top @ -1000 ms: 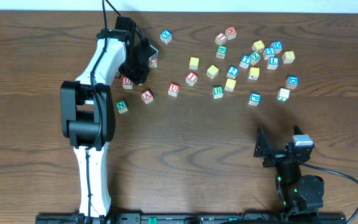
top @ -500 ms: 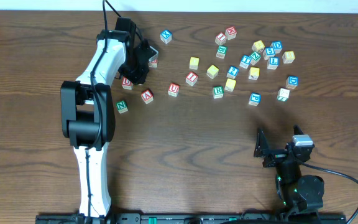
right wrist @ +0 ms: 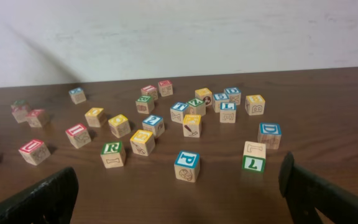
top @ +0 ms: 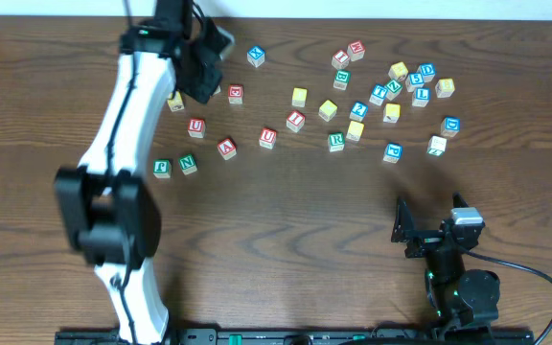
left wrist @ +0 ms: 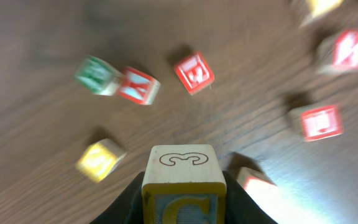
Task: Spell out CORL
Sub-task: 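Lift the C block and carry it toward the front-center table area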
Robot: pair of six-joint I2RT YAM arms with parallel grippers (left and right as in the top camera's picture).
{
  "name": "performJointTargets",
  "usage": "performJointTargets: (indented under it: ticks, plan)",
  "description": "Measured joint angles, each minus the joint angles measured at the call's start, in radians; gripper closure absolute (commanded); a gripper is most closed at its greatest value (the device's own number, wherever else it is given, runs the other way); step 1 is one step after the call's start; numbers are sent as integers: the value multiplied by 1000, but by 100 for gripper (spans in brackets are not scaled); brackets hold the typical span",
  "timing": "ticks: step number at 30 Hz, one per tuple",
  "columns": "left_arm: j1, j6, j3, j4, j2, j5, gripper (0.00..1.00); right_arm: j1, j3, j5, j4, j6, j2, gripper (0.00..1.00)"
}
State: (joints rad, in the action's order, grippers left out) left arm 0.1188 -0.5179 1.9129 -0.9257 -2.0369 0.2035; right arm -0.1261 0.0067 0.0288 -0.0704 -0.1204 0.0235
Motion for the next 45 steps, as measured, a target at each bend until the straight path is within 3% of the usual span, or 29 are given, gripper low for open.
performJointTargets:
  ticks: [7, 9, 12, 18, 25, 28, 32, 38, 45]
  plan:
    - [0, 213, 7, -138, 231, 11, 81, 0, 0, 0, 0, 0, 0, 1]
    - [0, 253, 7, -194, 265, 45, 90, 0, 0, 0, 0, 0, 0, 1]
    - [4, 283, 7, -285, 300, 87, 92, 0, 0, 0, 0, 0, 0, 1]
    - [76, 304, -95, -279, 368, 92, 92, 0, 0, 0, 0, 0, 0, 1]
    - [238, 373, -475, -46, 463, 16, 92, 0, 0, 0, 1, 0, 0, 1]
    - [334, 477, -732, 156, 537, -2, 92, 0, 0, 0, 2, 0, 0, 1]
    - [413, 612, -885, 294, 565, -24, 92, 0, 0, 0, 0, 0, 0, 1]
    - [505, 887, -994, 348, 565, -193, 92, 0, 0, 0, 0, 0, 0, 1]
    - [546, 1024, -995, 356, 565, -305, 92, 0, 0, 0, 0, 0, 0, 1]
